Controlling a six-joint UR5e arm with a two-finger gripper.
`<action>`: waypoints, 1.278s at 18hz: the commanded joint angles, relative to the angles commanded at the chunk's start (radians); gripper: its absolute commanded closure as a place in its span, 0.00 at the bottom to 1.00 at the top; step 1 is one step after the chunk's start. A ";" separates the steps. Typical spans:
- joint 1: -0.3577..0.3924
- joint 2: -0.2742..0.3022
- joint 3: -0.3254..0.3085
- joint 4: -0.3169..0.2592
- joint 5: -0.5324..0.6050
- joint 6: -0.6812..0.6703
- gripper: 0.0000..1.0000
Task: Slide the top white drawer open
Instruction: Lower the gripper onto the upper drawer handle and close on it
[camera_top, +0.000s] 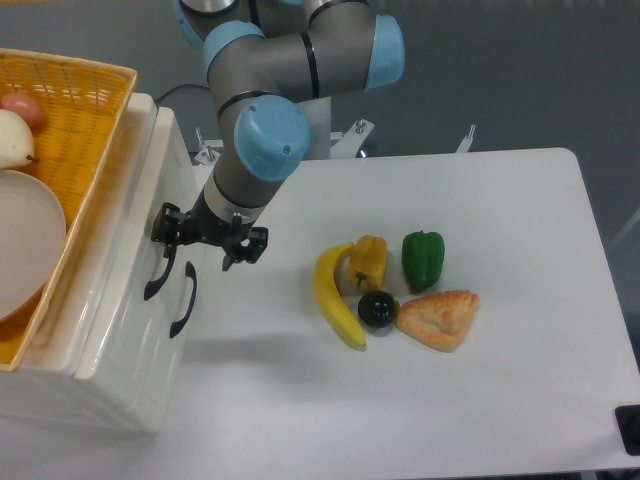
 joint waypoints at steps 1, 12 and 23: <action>0.000 0.000 0.000 0.000 -0.002 0.000 0.15; -0.008 0.005 0.002 0.005 -0.003 0.006 0.30; -0.015 0.006 0.002 0.006 -0.008 0.006 0.49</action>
